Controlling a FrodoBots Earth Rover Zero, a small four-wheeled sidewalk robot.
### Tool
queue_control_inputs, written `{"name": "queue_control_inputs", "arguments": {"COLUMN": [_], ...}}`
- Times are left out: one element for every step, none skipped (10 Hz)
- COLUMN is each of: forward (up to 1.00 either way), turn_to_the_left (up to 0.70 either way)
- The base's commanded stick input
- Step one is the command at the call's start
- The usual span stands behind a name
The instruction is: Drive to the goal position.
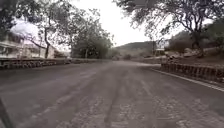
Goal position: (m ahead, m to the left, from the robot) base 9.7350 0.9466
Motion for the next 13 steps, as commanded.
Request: {"name": "queue_control_inputs", "arguments": {"forward": [0.70, 0.70, 0.70, 0.70, 0.70, 0.70, 0.70, 0.70, 0.70, 0.70, 0.70, 0.70, 0.70], "turn_to_the_left": [0.00, 0.00, 0.00, 0.00, 0.00, 0.00, 0.00, 0.00, 0.00, 0.00, 0.00, 0.00, 0.00]}}
